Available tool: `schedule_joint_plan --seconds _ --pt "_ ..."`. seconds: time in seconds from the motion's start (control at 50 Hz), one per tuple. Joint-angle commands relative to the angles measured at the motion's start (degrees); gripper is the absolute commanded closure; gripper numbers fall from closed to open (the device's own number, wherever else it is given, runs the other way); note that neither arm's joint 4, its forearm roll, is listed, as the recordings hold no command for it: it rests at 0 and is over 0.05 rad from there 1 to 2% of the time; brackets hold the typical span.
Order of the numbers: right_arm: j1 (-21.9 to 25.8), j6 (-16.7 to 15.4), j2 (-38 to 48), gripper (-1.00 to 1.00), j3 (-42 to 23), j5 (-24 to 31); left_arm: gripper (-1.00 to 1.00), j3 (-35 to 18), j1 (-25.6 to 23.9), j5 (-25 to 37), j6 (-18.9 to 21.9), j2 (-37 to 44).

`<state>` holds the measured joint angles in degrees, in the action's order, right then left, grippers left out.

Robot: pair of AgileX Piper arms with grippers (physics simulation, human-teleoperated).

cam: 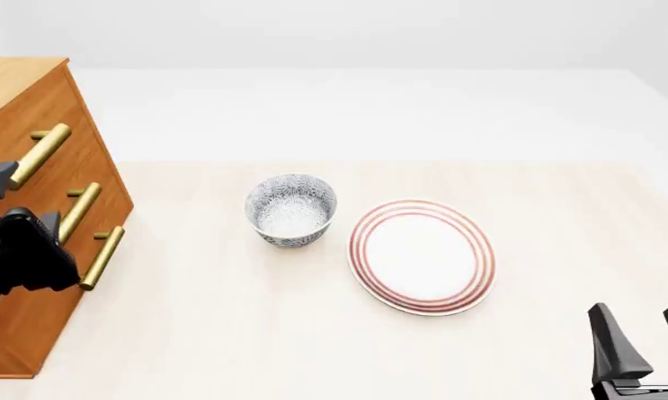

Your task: Open the top drawer of the cabinet.

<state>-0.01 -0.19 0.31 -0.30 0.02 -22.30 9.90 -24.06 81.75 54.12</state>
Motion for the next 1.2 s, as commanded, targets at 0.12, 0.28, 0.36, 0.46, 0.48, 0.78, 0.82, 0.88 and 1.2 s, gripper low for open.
schedule_joint_plan --seconds 0.12,0.28,0.36,0.46,0.48,0.78,0.82,0.88,1.2 --pt "0.0 0.0 0.0 -1.0 0.0 0.0 -1.0 -2.8 0.9 -4.1 -0.5 7.2" --pt "0.0 0.0 0.0 -1.0 0.0 0.0 -1.0 -4.2 3.0 -7.0 -0.7 11.4" --pt "0.0 0.0 0.0 -1.0 0.0 0.0 -1.0 -6.0 8.2 -8.2 -1.5 13.4" --pt "0.0 0.0 0.0 -1.0 0.0 0.0 -1.0 -6.0 9.2 -8.7 -1.5 13.7" --pt "0.0 0.0 0.0 -1.0 0.0 0.0 -1.0 -6.0 9.1 -8.7 -1.6 13.7" --pt "0.0 0.0 0.0 -1.0 0.0 0.0 -1.0 -6.2 10.6 -8.8 -1.5 14.3" --pt "0.0 0.0 0.0 -1.0 0.0 0.0 -1.0 -6.5 10.5 -8.6 -1.7 14.5" --pt "0.0 0.0 0.0 -1.0 0.0 0.0 -1.0 -6.7 10.2 -8.8 -1.8 14.9" --pt "0.0 0.0 0.0 -1.0 0.0 0.0 1.0 -5.4 7.7 -10.4 0.6 14.9"
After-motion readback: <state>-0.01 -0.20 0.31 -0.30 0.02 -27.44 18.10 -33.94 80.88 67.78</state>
